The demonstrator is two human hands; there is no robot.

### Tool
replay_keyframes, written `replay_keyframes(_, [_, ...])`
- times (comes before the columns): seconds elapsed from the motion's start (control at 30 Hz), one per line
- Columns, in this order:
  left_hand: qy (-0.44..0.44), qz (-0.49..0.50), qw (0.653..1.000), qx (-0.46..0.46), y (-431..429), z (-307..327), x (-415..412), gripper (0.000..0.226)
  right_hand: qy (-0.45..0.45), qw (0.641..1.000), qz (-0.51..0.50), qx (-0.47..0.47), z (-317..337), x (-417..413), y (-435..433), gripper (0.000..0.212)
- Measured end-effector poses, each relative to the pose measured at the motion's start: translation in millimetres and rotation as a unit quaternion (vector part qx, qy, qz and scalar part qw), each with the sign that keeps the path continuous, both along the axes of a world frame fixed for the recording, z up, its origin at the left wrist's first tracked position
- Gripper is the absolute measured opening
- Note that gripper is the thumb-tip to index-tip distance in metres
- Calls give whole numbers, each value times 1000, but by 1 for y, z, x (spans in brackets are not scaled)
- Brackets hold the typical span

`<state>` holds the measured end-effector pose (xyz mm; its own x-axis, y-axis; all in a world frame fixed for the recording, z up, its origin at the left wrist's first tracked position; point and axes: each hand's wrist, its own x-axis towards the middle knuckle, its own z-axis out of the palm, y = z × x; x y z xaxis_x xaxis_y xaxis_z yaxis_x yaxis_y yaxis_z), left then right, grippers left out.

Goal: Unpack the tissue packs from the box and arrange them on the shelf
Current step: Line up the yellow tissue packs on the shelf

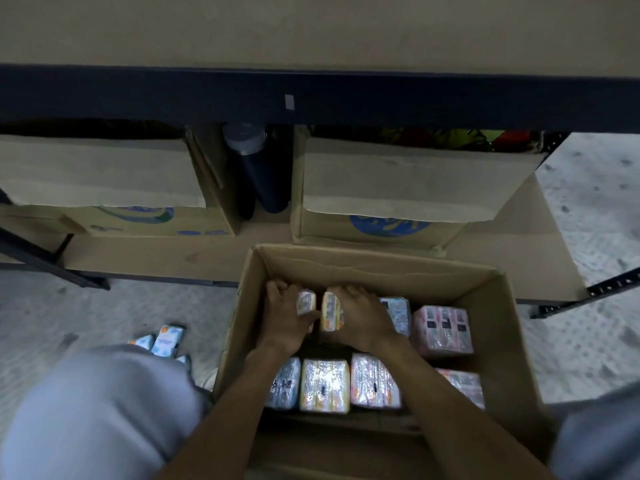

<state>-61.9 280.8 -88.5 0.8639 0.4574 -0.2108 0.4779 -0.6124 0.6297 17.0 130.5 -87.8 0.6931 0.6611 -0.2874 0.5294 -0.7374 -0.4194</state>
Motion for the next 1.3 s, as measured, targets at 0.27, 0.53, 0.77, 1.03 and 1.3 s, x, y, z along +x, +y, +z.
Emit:
replay_keyframes(0.27, [96,-8,995,-33,2,9,-2,52,13,1000,-18,16,8,6,-9,98])
replay_keyframes(0.53, [110,-15,994,-22,5,47,-6,56,20,998,-53,32,58,3,-23,97])
replay_keyframes(0.77, [87,9,996,-19,5,107,-17,65,-12,995,-92,35,118,-7,-41,95])
replay_keyframes(1.03, [-4,40,998,54,9,214,-41,72,-113,978,-131,120,210,-27,-69,84])
replay_keyframes(1.3, [-145,61,987,23,5,345,-61,74,-198,935,-156,250,320,-32,-99,77])
